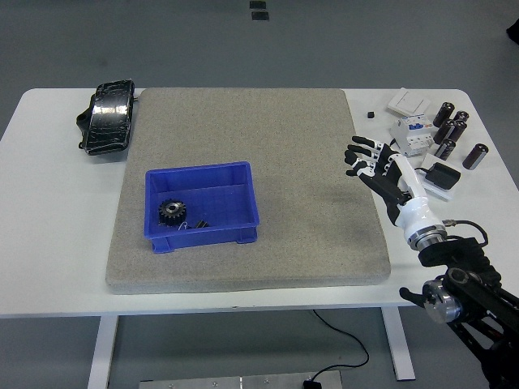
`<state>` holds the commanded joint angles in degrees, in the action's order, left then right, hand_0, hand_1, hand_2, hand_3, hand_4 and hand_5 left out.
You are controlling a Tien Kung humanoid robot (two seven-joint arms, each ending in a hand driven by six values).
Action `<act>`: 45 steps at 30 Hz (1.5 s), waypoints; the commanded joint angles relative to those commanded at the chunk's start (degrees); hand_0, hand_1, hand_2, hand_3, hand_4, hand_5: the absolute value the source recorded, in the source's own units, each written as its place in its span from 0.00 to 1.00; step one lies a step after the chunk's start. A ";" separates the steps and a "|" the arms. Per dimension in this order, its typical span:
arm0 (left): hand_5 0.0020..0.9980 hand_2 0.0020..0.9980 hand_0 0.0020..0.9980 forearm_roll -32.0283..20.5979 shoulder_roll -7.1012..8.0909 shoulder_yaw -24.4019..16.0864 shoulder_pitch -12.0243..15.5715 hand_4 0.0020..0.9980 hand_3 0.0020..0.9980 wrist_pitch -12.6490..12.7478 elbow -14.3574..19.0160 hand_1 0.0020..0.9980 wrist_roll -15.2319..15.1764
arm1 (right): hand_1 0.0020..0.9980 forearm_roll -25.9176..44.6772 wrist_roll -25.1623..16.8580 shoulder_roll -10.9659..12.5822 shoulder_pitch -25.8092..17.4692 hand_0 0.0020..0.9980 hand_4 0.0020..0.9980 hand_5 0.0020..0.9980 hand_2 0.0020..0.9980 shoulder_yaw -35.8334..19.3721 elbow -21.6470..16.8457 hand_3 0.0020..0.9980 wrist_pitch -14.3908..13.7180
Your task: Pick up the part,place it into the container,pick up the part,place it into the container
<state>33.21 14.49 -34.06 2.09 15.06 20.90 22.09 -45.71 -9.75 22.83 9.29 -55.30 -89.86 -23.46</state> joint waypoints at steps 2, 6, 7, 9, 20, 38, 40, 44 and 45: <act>0.51 0.60 0.68 -0.08 -0.03 0.05 -0.01 0.51 0.55 -0.02 -0.04 0.66 -0.06 | 0.70 0.72 -0.23 -0.18 -0.08 0.62 0.83 0.38 0.76 -0.55 0.07 0.73 0.39; 0.51 0.60 0.68 -0.18 -0.04 0.11 0.01 0.52 0.55 -0.02 -0.07 0.66 -0.10 | 0.70 1.84 -0.46 -0.21 -0.18 0.63 0.85 0.39 0.76 -1.24 0.10 0.74 0.99; 0.51 0.60 0.68 -0.22 -0.04 0.14 0.02 0.52 0.55 0.00 -0.06 0.66 -0.10 | 0.70 2.03 -0.48 -0.18 -0.20 0.63 0.85 0.39 0.76 -1.32 0.12 0.74 1.09; 0.51 0.60 0.68 -0.30 -0.06 0.21 0.05 0.52 0.55 0.03 -0.05 0.66 -0.09 | 0.70 2.42 -0.52 -0.13 -0.18 0.64 0.85 0.40 0.76 -1.40 0.21 0.74 1.32; 0.51 0.60 0.68 -0.34 -0.06 0.22 -0.01 0.52 0.56 0.05 -0.07 0.66 -0.10 | 0.73 4.36 -0.56 -0.23 0.71 0.70 0.87 0.44 0.77 -2.09 0.95 0.76 3.34; 0.50 0.60 0.68 -0.03 -0.05 -0.10 -0.12 0.53 0.56 0.02 -0.01 0.66 -0.01 | 0.79 9.31 -1.33 -0.33 0.57 0.86 0.97 0.63 0.79 -4.93 2.28 0.77 7.00; 0.50 0.60 0.68 -0.02 -0.04 -0.11 -0.08 0.53 0.56 0.04 0.02 0.66 0.03 | 0.80 10.72 -1.49 -0.35 0.51 0.87 1.00 0.70 0.80 -5.18 2.47 0.78 7.78; 0.50 0.60 0.68 0.01 -0.04 -0.13 -0.09 0.53 0.56 0.01 0.00 0.66 0.01 | 0.80 13.91 -1.89 -0.38 0.47 0.87 1.00 0.70 0.80 -5.52 3.02 0.78 9.48; 0.50 0.60 0.68 -0.04 -0.03 -0.10 -0.09 0.53 0.56 0.00 -0.01 0.66 -0.03 | 0.81 14.46 -1.97 -0.38 0.47 0.88 1.00 0.76 0.81 -5.58 3.12 0.78 9.76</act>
<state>33.17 14.46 -34.16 2.00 15.06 20.90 22.06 -31.25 -11.72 22.45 9.76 -60.87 -86.74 -13.69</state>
